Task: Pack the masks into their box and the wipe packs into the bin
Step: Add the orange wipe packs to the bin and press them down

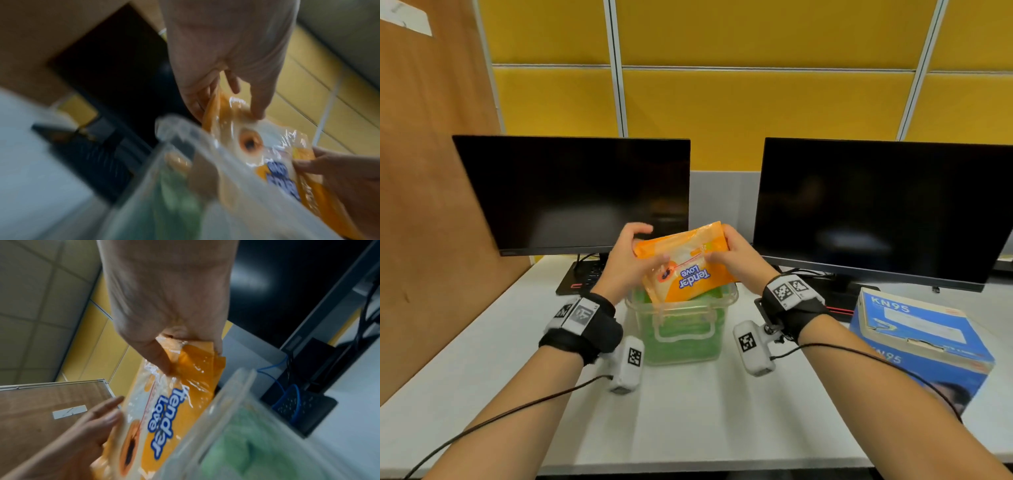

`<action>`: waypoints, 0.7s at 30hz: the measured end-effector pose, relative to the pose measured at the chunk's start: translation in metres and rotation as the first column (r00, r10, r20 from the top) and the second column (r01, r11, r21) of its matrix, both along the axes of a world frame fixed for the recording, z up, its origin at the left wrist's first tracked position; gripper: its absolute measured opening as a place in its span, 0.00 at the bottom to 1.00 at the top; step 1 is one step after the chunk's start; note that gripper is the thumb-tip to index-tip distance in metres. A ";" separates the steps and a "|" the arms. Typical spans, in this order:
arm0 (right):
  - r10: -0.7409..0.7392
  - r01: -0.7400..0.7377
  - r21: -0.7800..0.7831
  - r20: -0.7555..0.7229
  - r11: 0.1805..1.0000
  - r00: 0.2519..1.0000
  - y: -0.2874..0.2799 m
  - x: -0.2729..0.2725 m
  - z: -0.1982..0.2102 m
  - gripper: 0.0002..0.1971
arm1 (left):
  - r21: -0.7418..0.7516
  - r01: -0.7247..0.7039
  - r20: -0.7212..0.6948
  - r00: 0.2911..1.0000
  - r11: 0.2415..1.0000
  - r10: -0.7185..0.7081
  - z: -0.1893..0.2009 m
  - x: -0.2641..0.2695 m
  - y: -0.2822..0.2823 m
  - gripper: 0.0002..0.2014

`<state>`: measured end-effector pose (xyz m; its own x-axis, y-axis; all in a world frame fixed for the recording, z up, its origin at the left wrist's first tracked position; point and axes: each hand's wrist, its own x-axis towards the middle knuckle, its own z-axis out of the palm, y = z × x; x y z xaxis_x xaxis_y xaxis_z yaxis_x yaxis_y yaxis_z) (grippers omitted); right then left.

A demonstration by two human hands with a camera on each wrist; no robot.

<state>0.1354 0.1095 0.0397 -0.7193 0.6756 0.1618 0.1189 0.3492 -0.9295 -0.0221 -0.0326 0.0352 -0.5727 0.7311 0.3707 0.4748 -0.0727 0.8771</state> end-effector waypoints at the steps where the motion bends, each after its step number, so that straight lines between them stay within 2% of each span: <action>1: 0.005 -0.005 0.011 0.019 1.000 1.000 0.002 0.001 0.002 0.16 | -0.019 0.005 -0.102 0.995 1.000 -0.007 0.007 -0.002 -0.001 0.24; 3: 0.013 -0.013 -0.019 0.028 1.000 1.000 0.003 0.001 0.000 0.18 | -0.185 0.005 -0.337 0.939 0.983 -0.068 0.021 0.004 0.000 0.21; 5: 0.004 -0.002 -0.064 0.017 0.998 1.000 0.000 -0.001 -0.005 0.19 | -0.418 -0.069 -0.537 0.823 0.906 -0.185 0.028 0.015 0.005 0.24; 6: -0.009 0.009 -0.077 0.005 0.997 1.000 -0.002 -0.002 -0.010 0.18 | -0.483 -0.144 -0.621 0.752 0.864 -0.221 0.029 0.020 0.009 0.28; 8: -0.014 0.014 -0.075 0.000 0.997 1.000 -0.005 -0.004 -0.016 0.19 | -0.509 -0.285 -0.760 0.591 0.812 -0.269 0.027 0.025 0.015 0.31; 9: -0.010 0.010 -0.060 0.002 0.998 1.000 -0.008 -0.005 -0.018 0.20 | -0.496 -0.326 -0.804 0.522 0.805 -0.284 0.027 0.027 0.017 0.29; 11: -0.033 0.031 -0.055 -0.050 0.998 0.998 -0.011 -0.007 -0.018 0.20 | -0.450 -0.360 -0.850 0.453 0.817 -0.269 0.035 0.029 0.018 0.21; 14: -0.102 0.095 -0.054 -0.150 0.994 0.983 -0.006 -0.009 -0.009 0.17 | -0.391 -0.385 -0.880 0.424 0.836 -0.217 0.045 0.027 0.022 0.17; 16: -0.052 0.051 -0.020 -0.075 0.998 0.996 -0.003 -0.009 -0.010 0.16 | -0.441 -0.388 -0.860 0.440 0.809 -0.258 0.042 0.026 0.023 0.15; 17: -0.018 0.018 0.033 0.009 0.999 1.000 -0.003 -0.007 -0.014 0.16 | -0.473 -0.379 -0.846 0.447 0.795 -0.291 0.038 0.025 0.023 0.15; 19: 0.006 -0.025 0.135 0.137 0.990 0.991 -0.003 -0.001 -0.028 0.22 | -0.522 -0.342 -0.820 0.455 0.782 -0.348 0.029 0.022 0.025 0.20; 21: 0.029 -0.050 0.144 0.145 0.988 0.989 0.001 0.004 -0.040 0.24 | -0.563 -0.286 -0.782 0.488 0.775 -0.388 0.029 0.019 0.025 0.21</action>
